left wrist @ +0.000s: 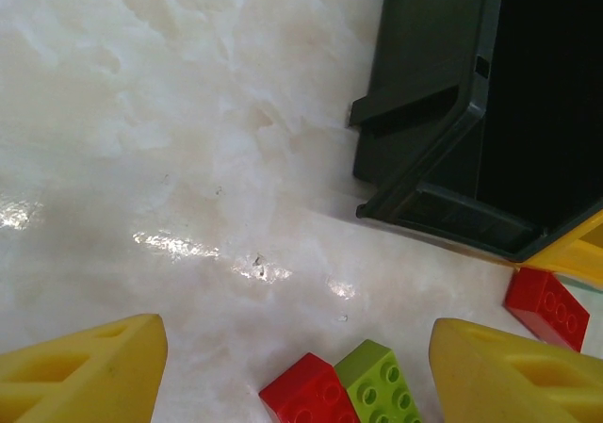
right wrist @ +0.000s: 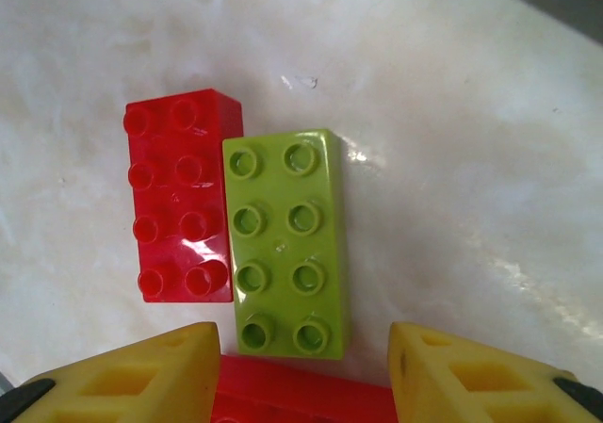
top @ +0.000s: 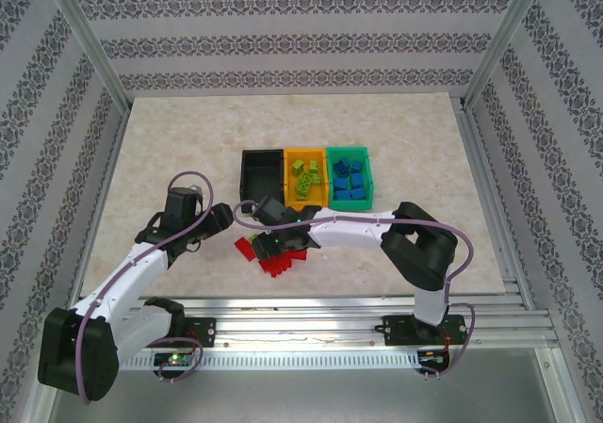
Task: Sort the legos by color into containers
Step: Move the lego to the center of the table, then pick up the lego from the center of the table.
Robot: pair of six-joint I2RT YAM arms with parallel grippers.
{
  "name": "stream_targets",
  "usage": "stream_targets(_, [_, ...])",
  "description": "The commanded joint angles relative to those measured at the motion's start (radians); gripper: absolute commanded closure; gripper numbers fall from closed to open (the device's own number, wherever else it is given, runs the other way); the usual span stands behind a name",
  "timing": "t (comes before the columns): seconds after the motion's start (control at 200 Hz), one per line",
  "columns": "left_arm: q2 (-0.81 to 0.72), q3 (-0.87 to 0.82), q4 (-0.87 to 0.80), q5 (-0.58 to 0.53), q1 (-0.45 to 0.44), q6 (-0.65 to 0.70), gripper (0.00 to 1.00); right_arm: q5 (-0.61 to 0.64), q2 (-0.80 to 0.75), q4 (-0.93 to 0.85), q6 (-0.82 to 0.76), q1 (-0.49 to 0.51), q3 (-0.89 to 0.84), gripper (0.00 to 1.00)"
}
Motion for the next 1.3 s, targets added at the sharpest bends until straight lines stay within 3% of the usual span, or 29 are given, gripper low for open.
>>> stream_targets(0.0, [-0.014, -0.016, 0.044, 0.006, 0.010, -0.018, 0.26, 0.019, 0.038, -0.027, -0.026, -0.008, 0.038, 0.49])
stream_targets(0.15, [-0.007, -0.014, 0.048, 0.015, 0.010, -0.022, 0.26, -0.002, 0.082, -0.029, -0.021, -0.003, 0.076, 0.49])
stream_targets(0.255, [-0.013, -0.007, 0.034, 0.012, 0.011, -0.019, 0.26, 0.056, 0.103, -0.059, -0.005, -0.012, 0.087, 0.51])
stream_targets(0.44, [-0.024, -0.008, 0.027, 0.006, 0.010, -0.017, 0.26, 0.070, 0.025, 0.012, 0.077, -0.090, -0.040, 0.55])
stream_targets(0.739, [0.021, -0.004, 0.064, 0.032, 0.011, -0.030, 0.26, 0.034, -0.025, 0.024, 0.040, -0.105, -0.029, 0.52])
stream_targets(1.019, [-0.008, -0.014, 0.046, 0.020, 0.010, -0.024, 0.26, 0.039, 0.020, -0.015, -0.008, -0.107, 0.033, 0.43])
stream_targets(1.299, [-0.015, -0.019, 0.046, 0.019, 0.010, -0.030, 0.26, 0.028, 0.096, -0.037, -0.025, -0.107, 0.055, 0.47])
